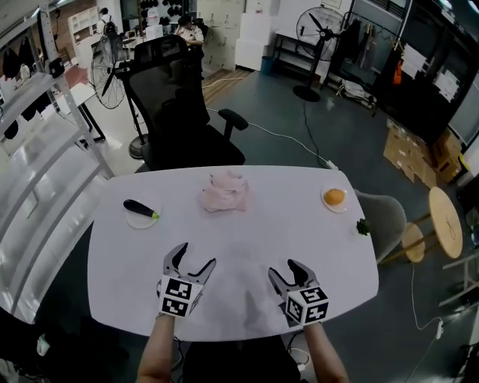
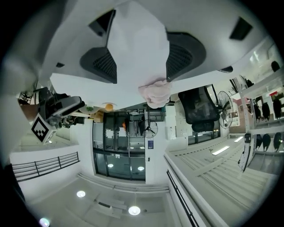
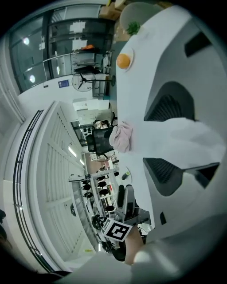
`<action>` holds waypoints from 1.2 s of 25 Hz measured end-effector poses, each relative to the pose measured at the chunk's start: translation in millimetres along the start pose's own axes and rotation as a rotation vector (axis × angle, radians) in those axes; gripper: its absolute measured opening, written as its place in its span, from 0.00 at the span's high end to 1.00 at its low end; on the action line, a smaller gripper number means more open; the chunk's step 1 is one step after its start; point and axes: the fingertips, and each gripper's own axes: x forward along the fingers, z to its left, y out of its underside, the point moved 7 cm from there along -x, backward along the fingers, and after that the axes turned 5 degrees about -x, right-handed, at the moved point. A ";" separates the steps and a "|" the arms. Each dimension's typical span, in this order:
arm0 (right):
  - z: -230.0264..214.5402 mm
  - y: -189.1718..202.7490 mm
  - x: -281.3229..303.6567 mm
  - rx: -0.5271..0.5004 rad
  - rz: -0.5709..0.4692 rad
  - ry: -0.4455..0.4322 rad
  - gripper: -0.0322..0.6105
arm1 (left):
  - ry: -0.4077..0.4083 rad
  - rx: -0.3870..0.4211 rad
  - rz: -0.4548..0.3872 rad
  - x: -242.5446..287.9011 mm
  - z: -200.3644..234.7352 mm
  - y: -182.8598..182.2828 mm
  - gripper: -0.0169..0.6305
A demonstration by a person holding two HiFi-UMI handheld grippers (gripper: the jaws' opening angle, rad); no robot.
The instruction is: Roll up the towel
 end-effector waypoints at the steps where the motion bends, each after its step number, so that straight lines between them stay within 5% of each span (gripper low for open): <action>1: -5.2 -6.1 9.3 -0.016 0.006 -0.010 0.55 | -0.006 0.019 0.012 9.5 2.7 -2.0 0.41; 16: -59.9 -55.3 158.6 -0.149 0.106 -0.161 0.60 | -0.018 0.378 0.182 144.7 20.8 -23.6 0.45; 26: -60.6 -53.1 233.6 -0.105 0.132 -0.290 0.63 | -0.115 0.454 0.257 202.4 29.7 -7.8 0.46; 30: -55.1 -56.0 253.6 -0.108 0.135 -0.321 0.68 | -0.198 0.448 0.274 212.6 44.8 -6.9 0.56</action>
